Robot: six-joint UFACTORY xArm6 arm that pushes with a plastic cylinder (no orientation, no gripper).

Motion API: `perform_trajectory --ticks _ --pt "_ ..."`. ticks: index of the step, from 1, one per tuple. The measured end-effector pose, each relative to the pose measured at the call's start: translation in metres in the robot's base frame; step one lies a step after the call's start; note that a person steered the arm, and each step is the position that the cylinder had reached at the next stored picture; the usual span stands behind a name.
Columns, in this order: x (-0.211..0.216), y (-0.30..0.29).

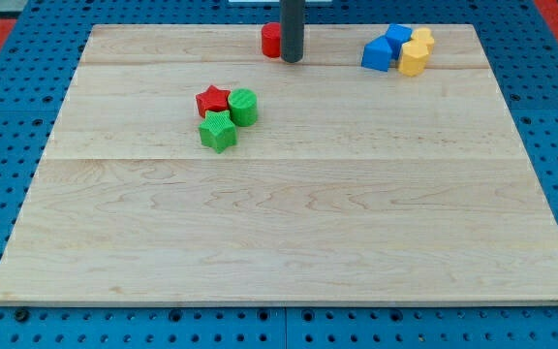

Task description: Push the red and blue blocks together separately

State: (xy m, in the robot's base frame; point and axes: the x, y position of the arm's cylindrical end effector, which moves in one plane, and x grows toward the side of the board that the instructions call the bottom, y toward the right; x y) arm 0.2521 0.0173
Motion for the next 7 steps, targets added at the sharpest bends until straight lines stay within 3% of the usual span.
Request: perform_trajectory --ticks 1,2,6,7 --pt "-0.022 0.000" --pt "-0.016 -0.002" --pt "0.128 -0.059" --pt "0.144 -0.100"
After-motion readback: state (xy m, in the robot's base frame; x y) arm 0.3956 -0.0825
